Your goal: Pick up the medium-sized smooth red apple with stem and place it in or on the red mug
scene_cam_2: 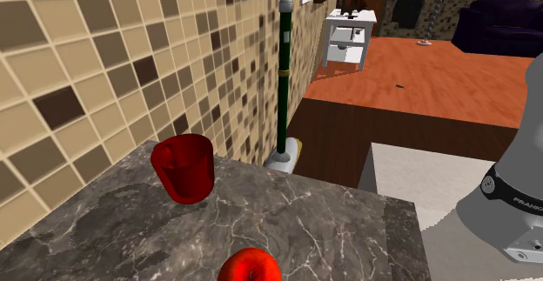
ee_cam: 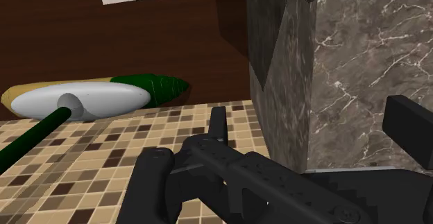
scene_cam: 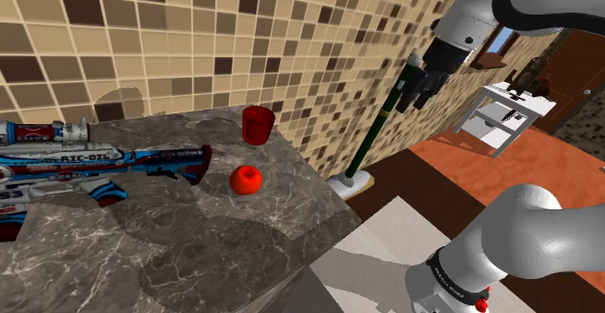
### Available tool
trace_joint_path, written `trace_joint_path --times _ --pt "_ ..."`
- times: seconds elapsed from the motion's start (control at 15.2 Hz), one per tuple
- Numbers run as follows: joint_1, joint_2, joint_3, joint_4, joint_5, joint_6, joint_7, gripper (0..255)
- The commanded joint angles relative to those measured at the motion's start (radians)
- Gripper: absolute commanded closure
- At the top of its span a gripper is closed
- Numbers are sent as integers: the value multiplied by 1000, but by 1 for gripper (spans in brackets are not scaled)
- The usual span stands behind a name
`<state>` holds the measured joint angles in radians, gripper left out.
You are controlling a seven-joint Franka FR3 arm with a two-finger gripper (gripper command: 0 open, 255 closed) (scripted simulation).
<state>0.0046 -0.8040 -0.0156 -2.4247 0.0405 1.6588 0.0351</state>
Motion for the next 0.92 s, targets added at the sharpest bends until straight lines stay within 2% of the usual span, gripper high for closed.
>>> trace_joint_path --times 0.0,0.46,0.86 --pt "0 0 0 0 0 0 0 0" --pt "43 133 159 -4 57 142 160 0" --pt "62 298 291 47 66 257 302 0"
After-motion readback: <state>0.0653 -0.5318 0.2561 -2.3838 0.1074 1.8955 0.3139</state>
